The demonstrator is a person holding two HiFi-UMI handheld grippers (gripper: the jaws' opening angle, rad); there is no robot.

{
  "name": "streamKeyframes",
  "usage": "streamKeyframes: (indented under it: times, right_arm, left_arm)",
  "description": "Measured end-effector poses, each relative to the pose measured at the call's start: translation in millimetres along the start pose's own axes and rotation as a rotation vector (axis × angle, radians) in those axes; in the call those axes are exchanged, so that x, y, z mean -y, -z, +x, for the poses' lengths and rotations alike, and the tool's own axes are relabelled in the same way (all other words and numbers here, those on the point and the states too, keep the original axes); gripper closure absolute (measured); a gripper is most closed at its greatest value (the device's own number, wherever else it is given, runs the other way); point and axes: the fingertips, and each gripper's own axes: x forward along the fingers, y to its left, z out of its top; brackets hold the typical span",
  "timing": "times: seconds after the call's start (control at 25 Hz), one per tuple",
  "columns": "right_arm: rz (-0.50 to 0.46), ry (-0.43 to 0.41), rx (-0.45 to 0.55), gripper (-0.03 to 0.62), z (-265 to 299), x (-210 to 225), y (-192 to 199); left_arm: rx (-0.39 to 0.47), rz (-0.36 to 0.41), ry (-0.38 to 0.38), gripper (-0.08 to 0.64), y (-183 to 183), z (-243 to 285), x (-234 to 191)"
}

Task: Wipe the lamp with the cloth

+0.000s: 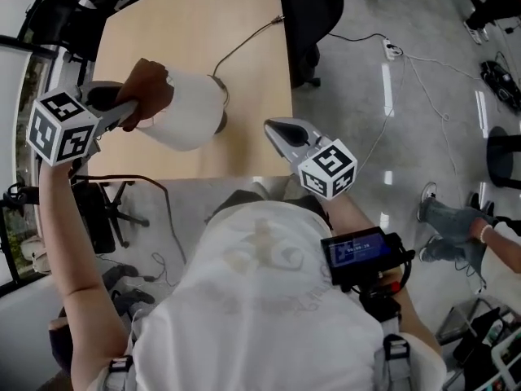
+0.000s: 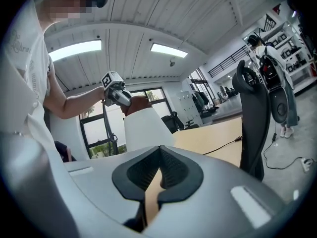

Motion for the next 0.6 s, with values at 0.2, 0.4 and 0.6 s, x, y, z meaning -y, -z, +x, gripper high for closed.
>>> streamKeyframes:
  times: [0.2,0.4,0.6]
  right_arm:
    - [-0.017,-0.006,0.030,0.580,16.3,-4.9,-20.3]
    - [-0.064,0.027,0.023,0.580,40.2,-24.7,-16.9]
    - [-0.119,0.069,0.053,0.580,38.1,-24.3,-49.7]
  left_arm:
    - [0.263,-0.114,-0.166,0.449,-10.0,-53.9,-11.6]
    - [0.616,-0.180,-0.187,0.449,21.0,-74.2,-13.3]
    - [0.852,-0.212,-0.155,0.449,20.2,-86.9,-12.1]
